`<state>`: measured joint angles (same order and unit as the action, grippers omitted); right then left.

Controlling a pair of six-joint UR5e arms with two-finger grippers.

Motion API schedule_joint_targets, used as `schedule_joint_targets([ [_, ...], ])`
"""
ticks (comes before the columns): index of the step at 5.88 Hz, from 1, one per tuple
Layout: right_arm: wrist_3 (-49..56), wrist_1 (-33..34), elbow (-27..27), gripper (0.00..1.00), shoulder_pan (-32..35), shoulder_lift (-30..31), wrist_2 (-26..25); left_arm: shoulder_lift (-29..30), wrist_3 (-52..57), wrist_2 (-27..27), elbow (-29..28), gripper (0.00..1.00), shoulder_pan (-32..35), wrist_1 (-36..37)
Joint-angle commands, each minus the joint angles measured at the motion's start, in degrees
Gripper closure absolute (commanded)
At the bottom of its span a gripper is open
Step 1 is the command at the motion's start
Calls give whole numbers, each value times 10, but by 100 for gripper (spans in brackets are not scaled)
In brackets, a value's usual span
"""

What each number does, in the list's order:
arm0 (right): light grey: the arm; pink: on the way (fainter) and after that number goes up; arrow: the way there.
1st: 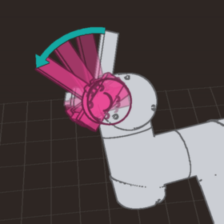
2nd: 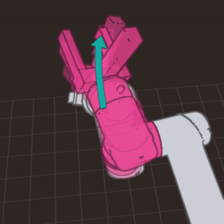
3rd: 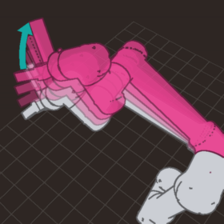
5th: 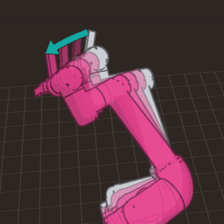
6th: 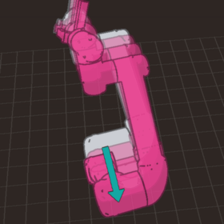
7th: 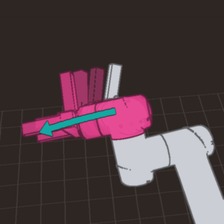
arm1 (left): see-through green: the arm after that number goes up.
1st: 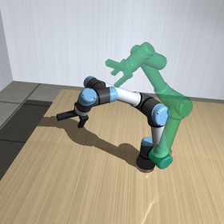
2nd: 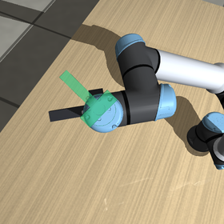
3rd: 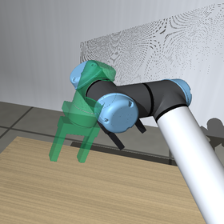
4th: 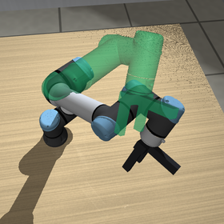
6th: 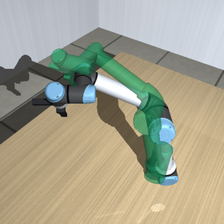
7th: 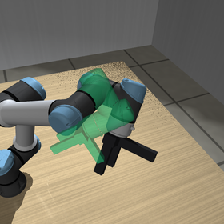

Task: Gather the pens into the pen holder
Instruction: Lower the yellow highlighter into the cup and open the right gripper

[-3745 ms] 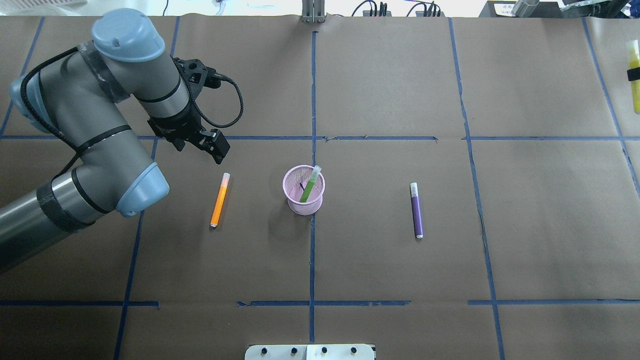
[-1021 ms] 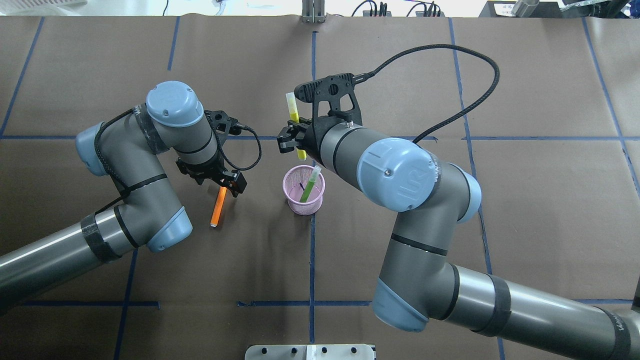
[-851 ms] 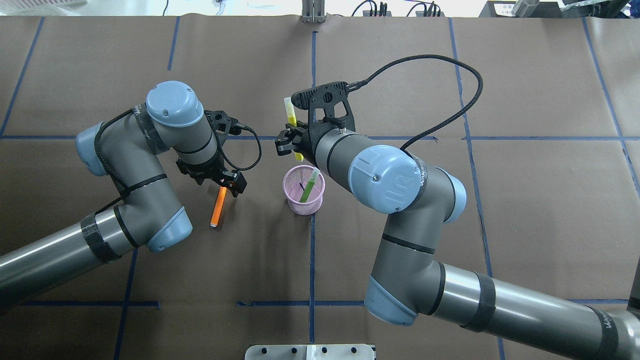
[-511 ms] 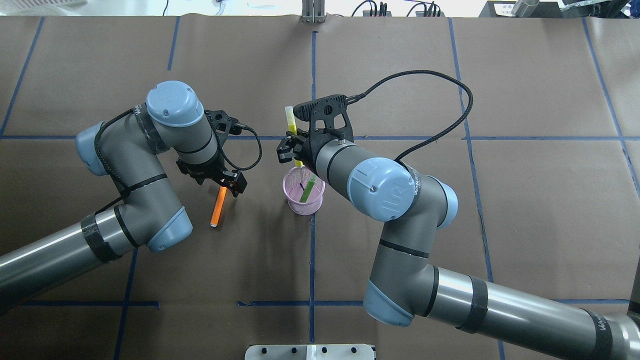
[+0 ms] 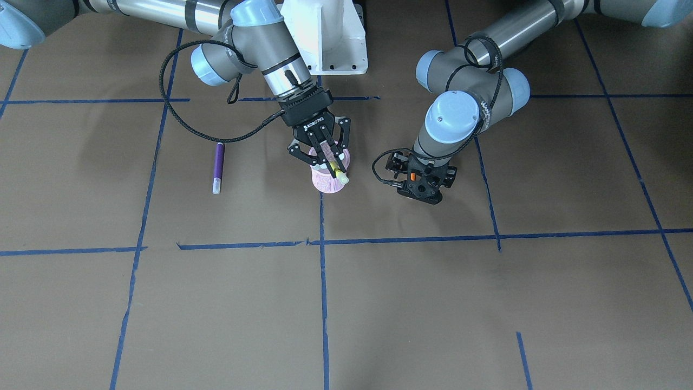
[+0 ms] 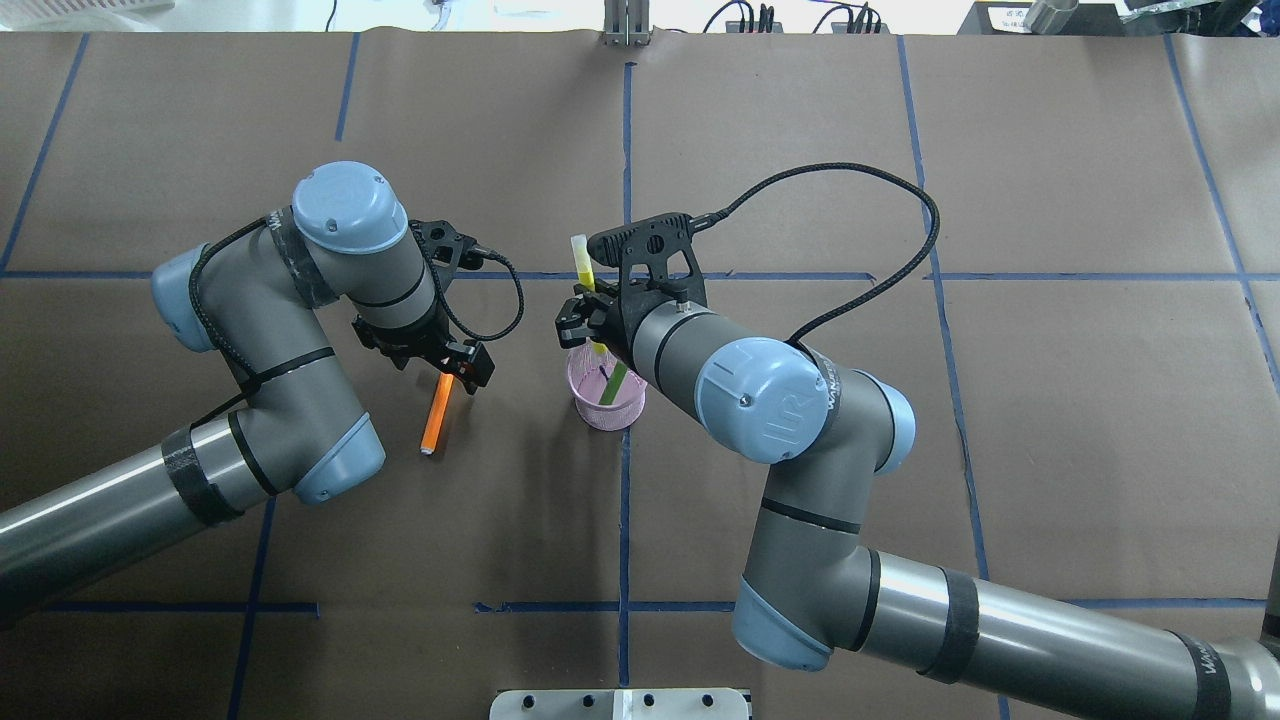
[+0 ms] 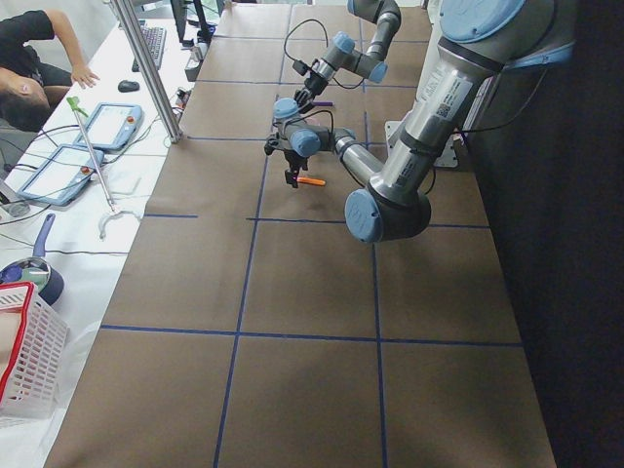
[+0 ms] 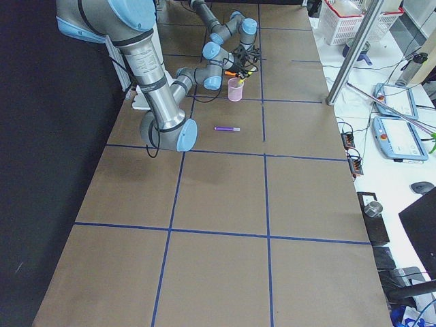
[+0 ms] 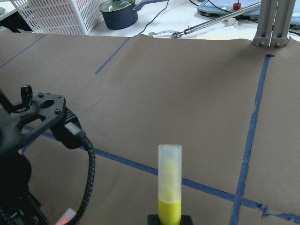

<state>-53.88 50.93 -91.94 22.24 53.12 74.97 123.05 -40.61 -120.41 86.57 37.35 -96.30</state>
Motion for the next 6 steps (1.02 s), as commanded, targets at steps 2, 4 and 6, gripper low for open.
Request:
schedule_joint_targets([
  [2,-1,0,-8,9,-3,10,-6,0,0,0,1,0,0,0],
  [4,-2,7,-34,0,-3,9,-16,0,0,0,1,0,0,1],
  [6,-16,68,-88,0,-2,7,-11,0,0,0,1,0,0,1],
])
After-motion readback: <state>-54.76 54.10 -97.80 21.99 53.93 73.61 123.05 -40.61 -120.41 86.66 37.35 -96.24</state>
